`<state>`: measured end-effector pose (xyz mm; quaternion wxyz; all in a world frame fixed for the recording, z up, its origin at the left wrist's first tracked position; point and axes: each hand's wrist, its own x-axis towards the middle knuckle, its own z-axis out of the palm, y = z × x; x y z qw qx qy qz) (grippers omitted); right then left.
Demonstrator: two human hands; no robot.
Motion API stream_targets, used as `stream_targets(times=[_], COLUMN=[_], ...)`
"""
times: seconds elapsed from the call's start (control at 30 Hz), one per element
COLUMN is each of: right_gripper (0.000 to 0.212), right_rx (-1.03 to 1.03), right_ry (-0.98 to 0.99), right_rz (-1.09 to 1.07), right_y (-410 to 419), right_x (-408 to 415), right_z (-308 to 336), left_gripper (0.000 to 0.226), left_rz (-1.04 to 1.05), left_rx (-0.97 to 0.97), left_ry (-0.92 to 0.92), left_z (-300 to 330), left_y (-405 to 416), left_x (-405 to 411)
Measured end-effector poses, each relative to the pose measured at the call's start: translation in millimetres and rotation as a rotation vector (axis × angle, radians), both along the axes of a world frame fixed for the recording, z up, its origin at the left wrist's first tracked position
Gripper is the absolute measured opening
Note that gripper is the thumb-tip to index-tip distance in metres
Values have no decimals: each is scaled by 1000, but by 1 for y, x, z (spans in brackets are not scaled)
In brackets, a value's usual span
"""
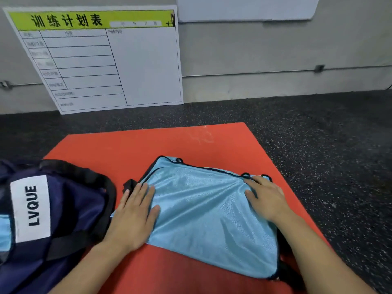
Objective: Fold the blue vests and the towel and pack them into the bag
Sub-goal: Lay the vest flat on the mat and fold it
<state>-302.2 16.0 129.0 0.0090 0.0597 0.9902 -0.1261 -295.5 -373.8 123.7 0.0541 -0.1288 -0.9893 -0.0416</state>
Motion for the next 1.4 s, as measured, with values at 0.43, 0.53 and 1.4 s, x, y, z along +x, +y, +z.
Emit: stream_targets(times=[0.43, 0.53, 1.4], right_gripper=[50, 38, 68], right_rx=[118, 147, -39], right_ry=[-111, -95, 86], right_rz=[-88, -124, 393], right_y=[22, 26, -65], right_x=[103, 118, 22], right_z=[26, 38, 2], left_gripper=[71, 70, 64], left_rz=[143, 174, 223], left_rx=[70, 111, 102], left_ry=[-3, 4, -188], left_z=[8, 6, 19], left_y=[-16, -10, 17], left_x=[77, 79, -165])
